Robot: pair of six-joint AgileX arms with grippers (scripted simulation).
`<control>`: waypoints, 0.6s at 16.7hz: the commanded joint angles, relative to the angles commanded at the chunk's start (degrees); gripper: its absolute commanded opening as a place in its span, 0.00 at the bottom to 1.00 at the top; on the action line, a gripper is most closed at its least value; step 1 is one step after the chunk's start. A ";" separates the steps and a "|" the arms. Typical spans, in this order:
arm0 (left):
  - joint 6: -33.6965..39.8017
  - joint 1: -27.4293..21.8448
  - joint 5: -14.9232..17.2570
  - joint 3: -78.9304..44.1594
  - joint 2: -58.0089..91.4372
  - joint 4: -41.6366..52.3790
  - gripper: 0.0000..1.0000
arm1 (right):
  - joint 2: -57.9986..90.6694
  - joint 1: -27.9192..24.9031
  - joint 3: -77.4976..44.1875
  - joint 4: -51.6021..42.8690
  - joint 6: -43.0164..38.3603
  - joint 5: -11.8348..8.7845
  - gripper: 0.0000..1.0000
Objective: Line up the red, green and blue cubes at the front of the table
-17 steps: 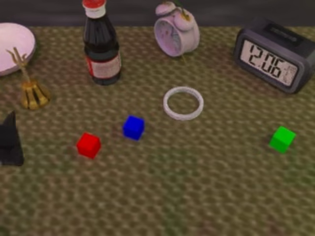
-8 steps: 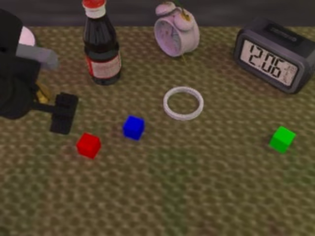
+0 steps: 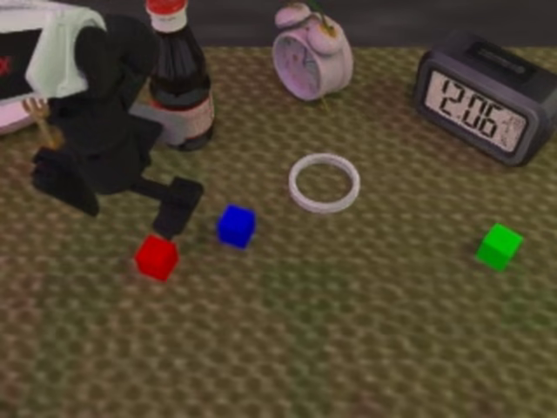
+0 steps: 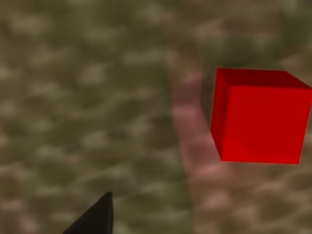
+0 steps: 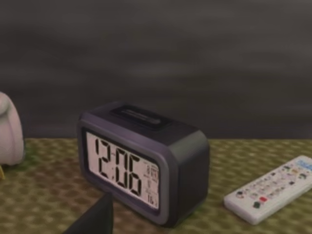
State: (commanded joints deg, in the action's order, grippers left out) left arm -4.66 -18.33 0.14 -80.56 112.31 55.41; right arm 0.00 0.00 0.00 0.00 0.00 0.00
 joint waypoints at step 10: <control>-0.29 -0.60 -0.04 -3.09 4.85 1.10 1.00 | 0.00 0.00 0.00 0.00 0.00 0.00 1.00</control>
State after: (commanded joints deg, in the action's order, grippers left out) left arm -4.95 -18.92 0.10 -83.65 117.17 56.50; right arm 0.00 0.00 0.00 0.00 0.00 0.00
